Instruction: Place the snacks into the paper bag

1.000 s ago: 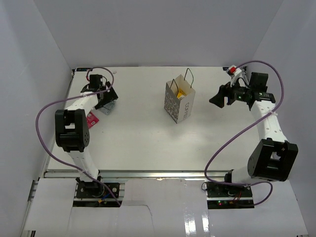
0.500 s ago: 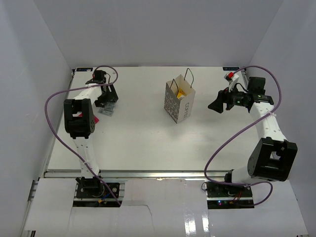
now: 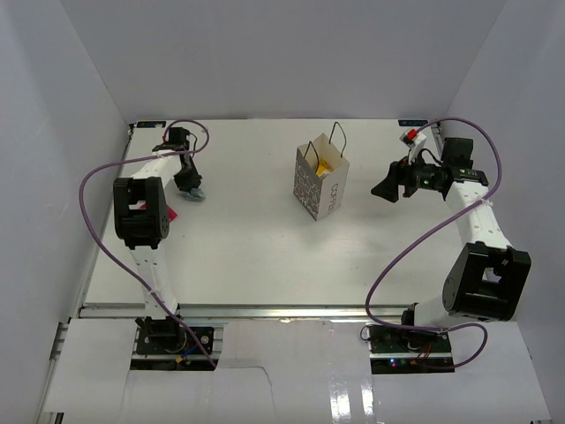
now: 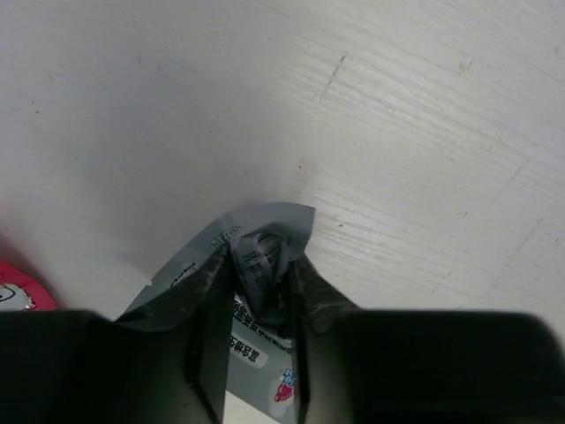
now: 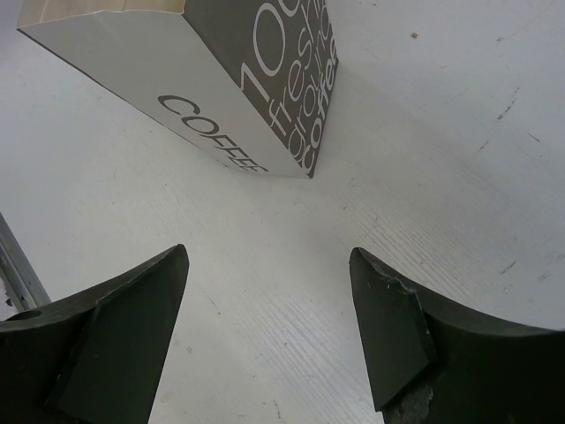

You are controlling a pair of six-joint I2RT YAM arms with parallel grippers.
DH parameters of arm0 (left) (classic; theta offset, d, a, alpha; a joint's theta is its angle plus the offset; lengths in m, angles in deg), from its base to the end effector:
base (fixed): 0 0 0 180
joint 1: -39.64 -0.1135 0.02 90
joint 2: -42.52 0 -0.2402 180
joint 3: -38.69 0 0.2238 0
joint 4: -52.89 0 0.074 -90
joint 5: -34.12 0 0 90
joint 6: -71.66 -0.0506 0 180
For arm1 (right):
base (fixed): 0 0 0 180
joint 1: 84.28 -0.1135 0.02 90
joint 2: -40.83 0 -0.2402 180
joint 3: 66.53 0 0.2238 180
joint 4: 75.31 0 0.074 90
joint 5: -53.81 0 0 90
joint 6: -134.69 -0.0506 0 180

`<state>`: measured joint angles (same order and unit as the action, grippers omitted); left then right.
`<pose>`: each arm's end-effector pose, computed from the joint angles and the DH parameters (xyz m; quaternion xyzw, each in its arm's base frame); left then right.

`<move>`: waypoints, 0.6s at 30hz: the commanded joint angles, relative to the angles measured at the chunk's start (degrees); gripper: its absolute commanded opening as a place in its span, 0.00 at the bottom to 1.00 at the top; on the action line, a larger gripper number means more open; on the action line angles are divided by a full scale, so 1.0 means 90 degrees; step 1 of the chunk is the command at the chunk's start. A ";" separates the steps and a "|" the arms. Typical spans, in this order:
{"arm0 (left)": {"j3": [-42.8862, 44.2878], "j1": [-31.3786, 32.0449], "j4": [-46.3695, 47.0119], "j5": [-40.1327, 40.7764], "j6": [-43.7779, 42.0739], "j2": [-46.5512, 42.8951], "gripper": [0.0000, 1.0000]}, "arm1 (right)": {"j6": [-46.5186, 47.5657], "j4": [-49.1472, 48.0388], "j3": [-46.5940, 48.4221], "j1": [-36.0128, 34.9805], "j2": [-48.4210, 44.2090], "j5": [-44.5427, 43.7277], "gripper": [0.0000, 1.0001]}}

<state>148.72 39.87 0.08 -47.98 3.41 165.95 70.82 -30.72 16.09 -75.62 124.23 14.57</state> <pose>0.4201 0.0053 0.1485 -0.1962 0.9564 0.0270 0.2147 0.2932 -0.0050 0.2736 -0.2878 0.8014 0.2758 0.4459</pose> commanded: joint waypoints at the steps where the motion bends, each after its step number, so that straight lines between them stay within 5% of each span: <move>1: -0.0302 0.0053 -0.0080 -0.0359 0.0121 -0.0433 0.29 | -0.0022 -0.0053 0.0321 0.0033 -0.0018 0.0180 0.79; 4: -0.0594 0.0072 0.0318 -0.0866 0.0160 -0.0999 0.20 | -0.0061 -0.0062 0.0380 0.0043 -0.0038 0.0190 0.79; 10: -0.1678 0.0374 0.2094 -0.3773 0.0892 -0.2610 0.15 | -0.0149 -0.0062 0.0536 0.0053 -0.0047 0.0248 0.79; 18: -0.1631 0.1526 0.4185 -0.4540 0.2142 -0.3637 0.15 | -0.0179 -0.0062 0.0644 0.0053 -0.0038 0.0278 0.79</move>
<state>132.11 50.30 26.73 -82.67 17.23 135.79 69.75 -30.72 19.22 -75.60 124.23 15.27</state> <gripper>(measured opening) 0.295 0.794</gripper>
